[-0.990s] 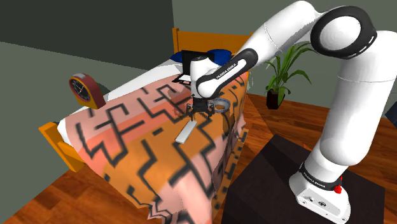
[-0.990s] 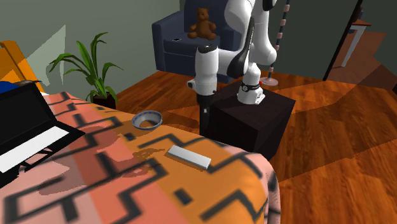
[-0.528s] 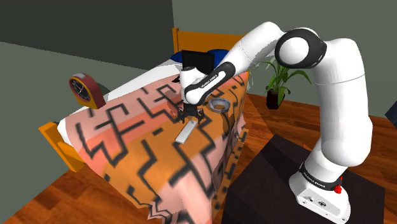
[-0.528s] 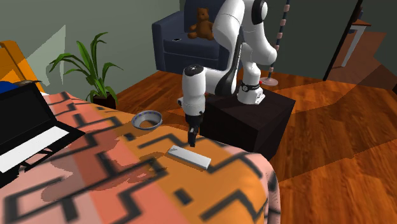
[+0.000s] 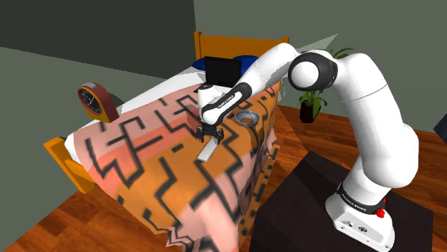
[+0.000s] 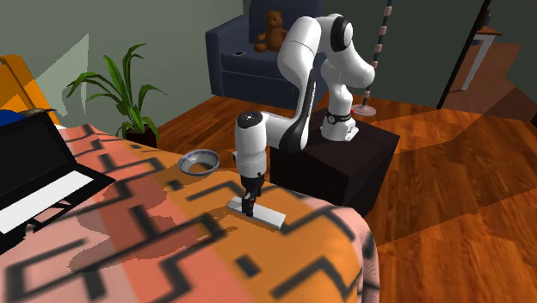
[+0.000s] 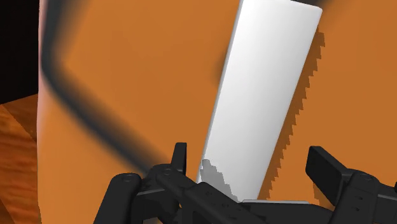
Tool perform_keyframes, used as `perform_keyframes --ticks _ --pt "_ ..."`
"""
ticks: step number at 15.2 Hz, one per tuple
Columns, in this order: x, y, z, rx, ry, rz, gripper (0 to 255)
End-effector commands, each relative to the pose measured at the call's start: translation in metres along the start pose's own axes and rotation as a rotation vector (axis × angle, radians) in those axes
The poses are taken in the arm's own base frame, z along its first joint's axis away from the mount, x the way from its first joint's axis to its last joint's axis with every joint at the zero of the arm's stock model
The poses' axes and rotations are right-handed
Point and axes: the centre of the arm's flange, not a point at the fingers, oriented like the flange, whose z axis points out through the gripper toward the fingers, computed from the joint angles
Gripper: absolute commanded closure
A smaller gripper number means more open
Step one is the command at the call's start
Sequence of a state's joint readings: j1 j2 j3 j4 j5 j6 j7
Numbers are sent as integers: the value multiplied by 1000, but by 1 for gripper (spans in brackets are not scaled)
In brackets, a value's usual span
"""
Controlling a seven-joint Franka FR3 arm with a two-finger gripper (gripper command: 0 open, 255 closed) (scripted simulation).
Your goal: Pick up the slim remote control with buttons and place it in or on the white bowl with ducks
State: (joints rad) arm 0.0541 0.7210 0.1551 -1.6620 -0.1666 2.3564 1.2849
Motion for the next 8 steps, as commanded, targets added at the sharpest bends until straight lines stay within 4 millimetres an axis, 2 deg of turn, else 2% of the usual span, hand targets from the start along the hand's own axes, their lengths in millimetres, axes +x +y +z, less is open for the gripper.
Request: perform_keyframes --ticks 1,3,8 --pt "0 0 13 0 0 1 0" --pt "0 0 27 0 0 1 0" --pt "0 0 27 0 0 1 0"
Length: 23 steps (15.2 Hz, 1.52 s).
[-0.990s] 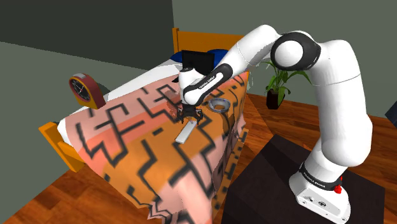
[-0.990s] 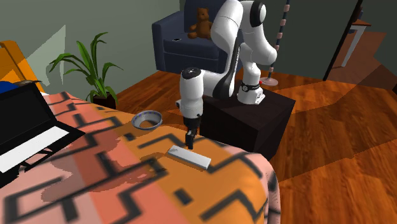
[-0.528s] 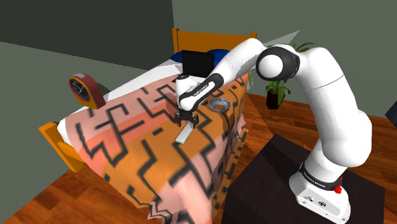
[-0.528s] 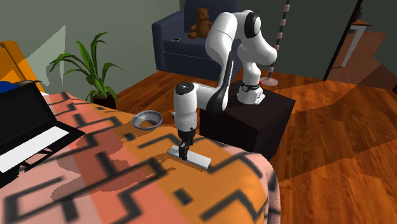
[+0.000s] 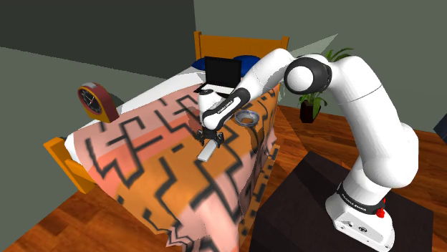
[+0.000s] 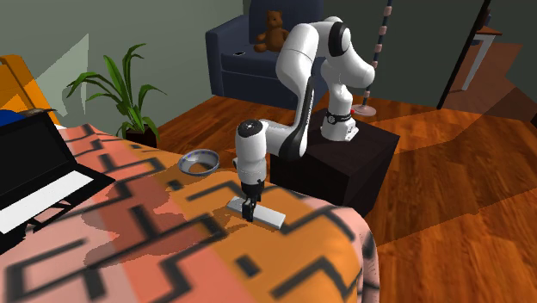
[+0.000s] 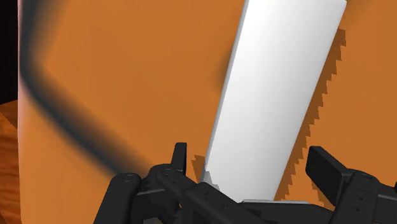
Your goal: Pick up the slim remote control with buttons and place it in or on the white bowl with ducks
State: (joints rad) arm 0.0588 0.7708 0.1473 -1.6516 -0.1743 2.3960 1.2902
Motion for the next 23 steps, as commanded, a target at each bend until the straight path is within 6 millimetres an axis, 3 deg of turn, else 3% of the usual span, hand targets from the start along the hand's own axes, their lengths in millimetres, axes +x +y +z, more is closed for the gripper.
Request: perform_keyframes --ticks 1,3,4,13,23 --pt "0 0 0 0 0 0 0" --pt "0 0 0 0 0 0 0" --pt "0 0 0 0 0 0 255" --pt "0 0 0 0 0 0 255" --pt "0 1 -53 0 0 0 255"
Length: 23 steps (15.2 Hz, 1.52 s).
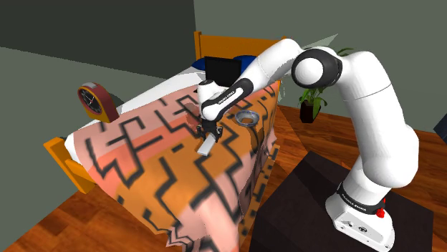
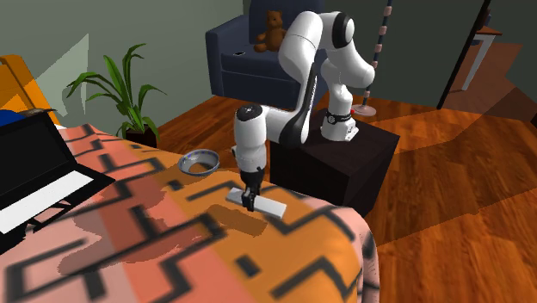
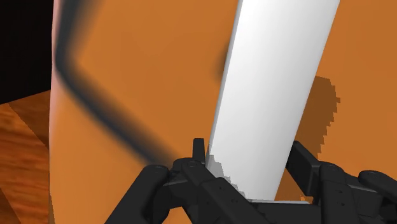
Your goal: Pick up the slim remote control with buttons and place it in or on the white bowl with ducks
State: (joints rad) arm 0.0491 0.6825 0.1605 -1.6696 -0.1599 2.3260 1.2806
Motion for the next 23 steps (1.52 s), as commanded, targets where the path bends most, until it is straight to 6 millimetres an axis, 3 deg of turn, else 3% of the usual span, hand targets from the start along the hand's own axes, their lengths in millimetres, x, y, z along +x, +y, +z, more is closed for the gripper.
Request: perform_keyframes --ticks 1,14,23 --pt "0 0 -11 0 0 0 255" --pt "1 1 -75 0 0 0 255" --pt "104 59 -75 0 0 0 255"
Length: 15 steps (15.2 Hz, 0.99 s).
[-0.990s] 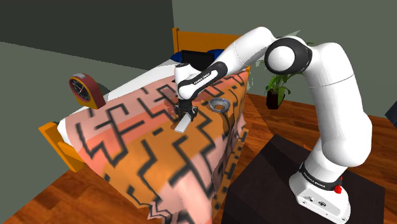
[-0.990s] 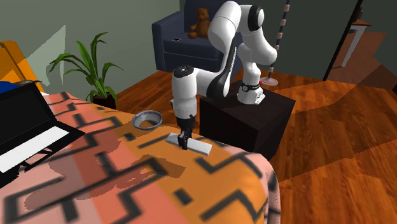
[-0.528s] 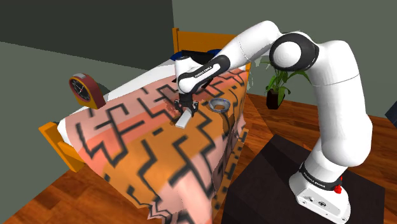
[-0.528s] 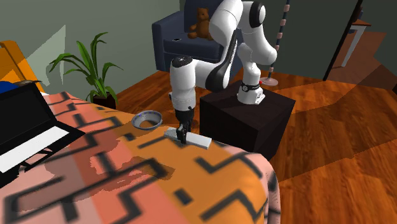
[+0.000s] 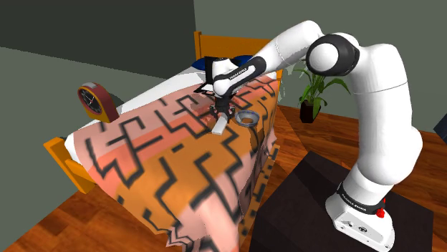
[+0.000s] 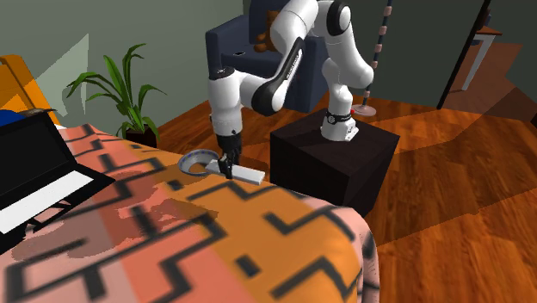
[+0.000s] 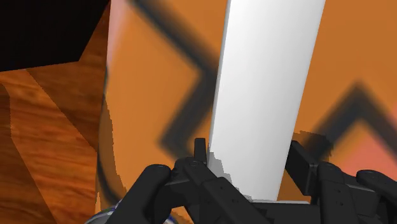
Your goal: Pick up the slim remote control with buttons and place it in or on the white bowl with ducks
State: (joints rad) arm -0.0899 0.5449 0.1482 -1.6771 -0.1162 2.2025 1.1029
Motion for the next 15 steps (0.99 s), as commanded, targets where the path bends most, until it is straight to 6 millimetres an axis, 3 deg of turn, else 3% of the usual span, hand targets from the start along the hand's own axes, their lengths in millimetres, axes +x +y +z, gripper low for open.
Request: perform_keyframes --ticks 1,15 --pt "25 15 2 0 0 -1 255" --pt "186 105 2 0 0 -1 255"
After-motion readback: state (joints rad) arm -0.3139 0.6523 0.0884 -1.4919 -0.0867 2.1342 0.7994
